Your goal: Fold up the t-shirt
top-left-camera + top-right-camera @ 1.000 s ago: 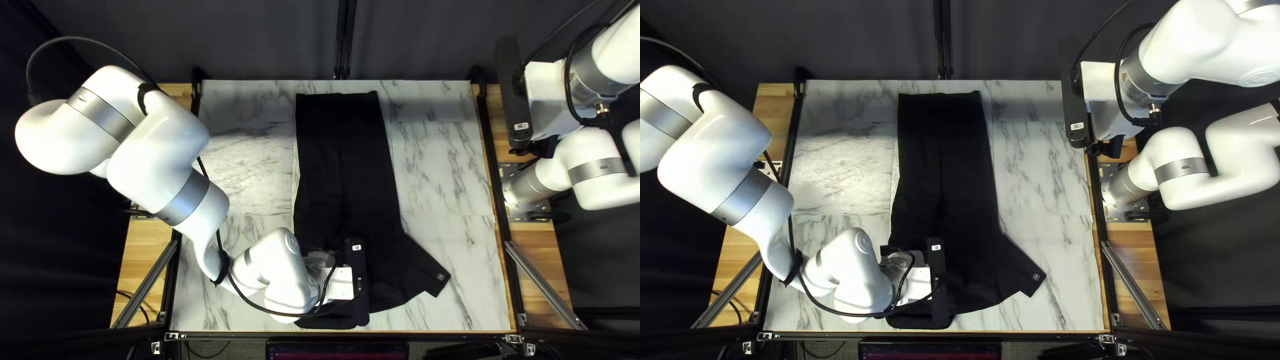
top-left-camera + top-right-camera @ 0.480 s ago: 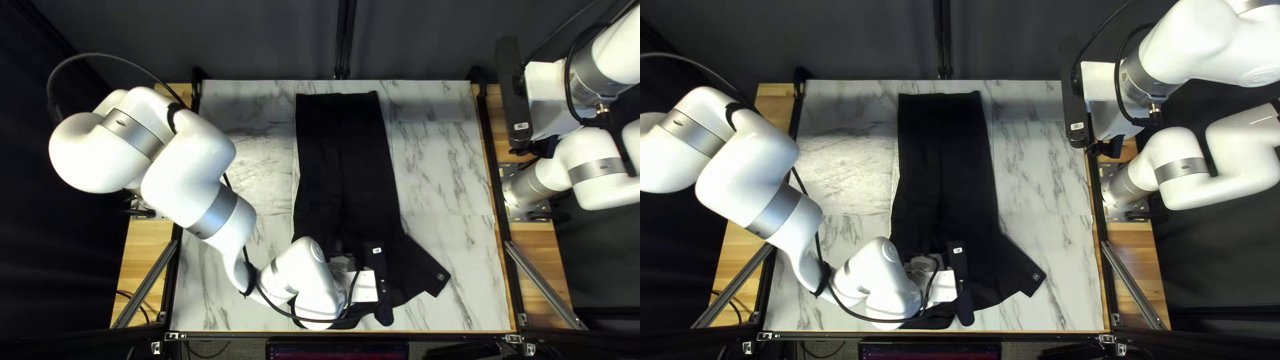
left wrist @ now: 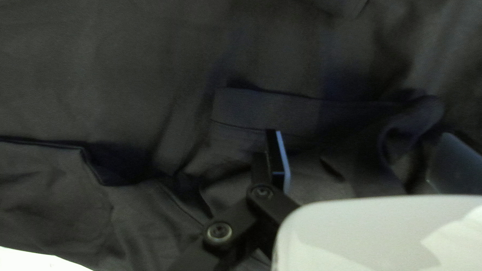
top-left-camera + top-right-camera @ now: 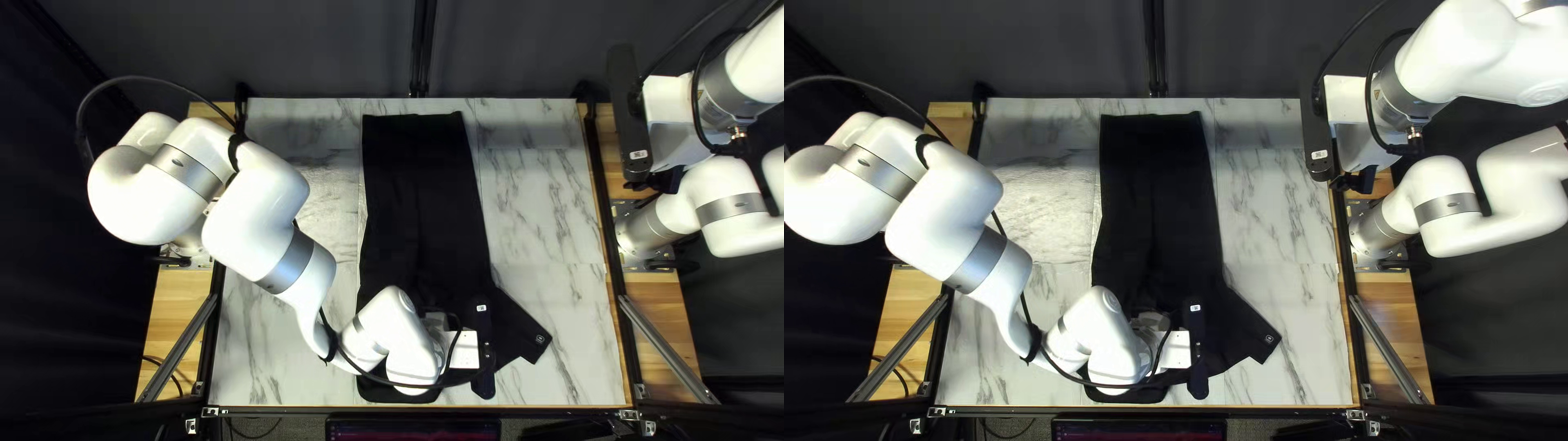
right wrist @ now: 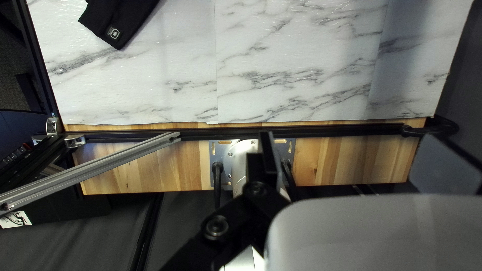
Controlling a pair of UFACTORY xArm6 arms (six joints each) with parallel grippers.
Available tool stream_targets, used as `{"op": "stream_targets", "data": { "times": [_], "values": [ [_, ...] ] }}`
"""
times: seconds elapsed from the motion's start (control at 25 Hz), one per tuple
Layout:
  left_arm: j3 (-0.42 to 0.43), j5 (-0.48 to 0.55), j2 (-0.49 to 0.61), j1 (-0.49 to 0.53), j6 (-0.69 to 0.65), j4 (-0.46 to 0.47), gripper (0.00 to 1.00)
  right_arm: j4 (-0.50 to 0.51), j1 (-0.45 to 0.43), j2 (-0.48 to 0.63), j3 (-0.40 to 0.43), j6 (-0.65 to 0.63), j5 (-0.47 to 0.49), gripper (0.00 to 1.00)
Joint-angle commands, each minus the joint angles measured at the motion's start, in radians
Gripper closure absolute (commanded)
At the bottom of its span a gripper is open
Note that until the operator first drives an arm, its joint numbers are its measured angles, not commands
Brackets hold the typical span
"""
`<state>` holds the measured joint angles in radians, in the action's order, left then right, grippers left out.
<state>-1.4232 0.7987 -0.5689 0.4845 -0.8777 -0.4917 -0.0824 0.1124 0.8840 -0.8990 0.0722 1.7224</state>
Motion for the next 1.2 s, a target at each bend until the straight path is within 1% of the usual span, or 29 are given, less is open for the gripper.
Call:
{"op": "stream_targets", "data": {
  "times": [0.04, 0.28, 0.4, 0.6, 0.8, 0.88, 0.96, 1.08, 1.2],
  "values": [
    [0.005, 0.000, 0.006, -0.003, 0.004, -0.001, 0.98, 0.000, 0.000, 0.000, 0.000, 0.000, 0.000, 0.00],
    [-0.059, 0.009, -0.017, 0.007, 0.002, -0.014, 1.00, 0.000, 0.000, 0.000, 0.000, 0.000, 0.000, 0.00],
    [-0.053, -0.019, -0.013, 0.012, -0.041, -0.045, 1.00, 0.000, 0.000, 0.000, 0.000, 0.000, 0.000, 0.00],
    [0.011, -0.043, 0.051, 0.025, -0.152, -0.115, 1.00, 0.000, 0.000, 0.000, 0.000, 0.000, 0.000, 0.00],
    [0.048, -0.073, 0.070, 0.020, -0.262, -0.183, 1.00, 0.000, 0.000, 0.000, 0.000, 0.000, 0.000, 0.00],
    [0.083, -0.090, 0.087, 0.019, -0.320, -0.212, 1.00, 0.000, 0.000, 0.000, 0.000, 0.000, 0.000, 0.00],
    [0.141, -0.097, 0.125, 0.022, -0.417, -0.251, 1.00, 0.000, 0.000, 0.000, 0.000, 0.000, 0.000, 0.00],
    [0.185, -0.075, 0.160, 0.033, -0.508, -0.275, 1.00, 0.000, 0.000, 0.000, 0.000, 0.000, 0.000, 0.00],
    [0.217, -0.010, 0.200, 0.060, -0.580, -0.272, 1.00, 0.000, 0.000, 0.000, 0.000, 0.000, 0.000, 0.00]
  ]
}}
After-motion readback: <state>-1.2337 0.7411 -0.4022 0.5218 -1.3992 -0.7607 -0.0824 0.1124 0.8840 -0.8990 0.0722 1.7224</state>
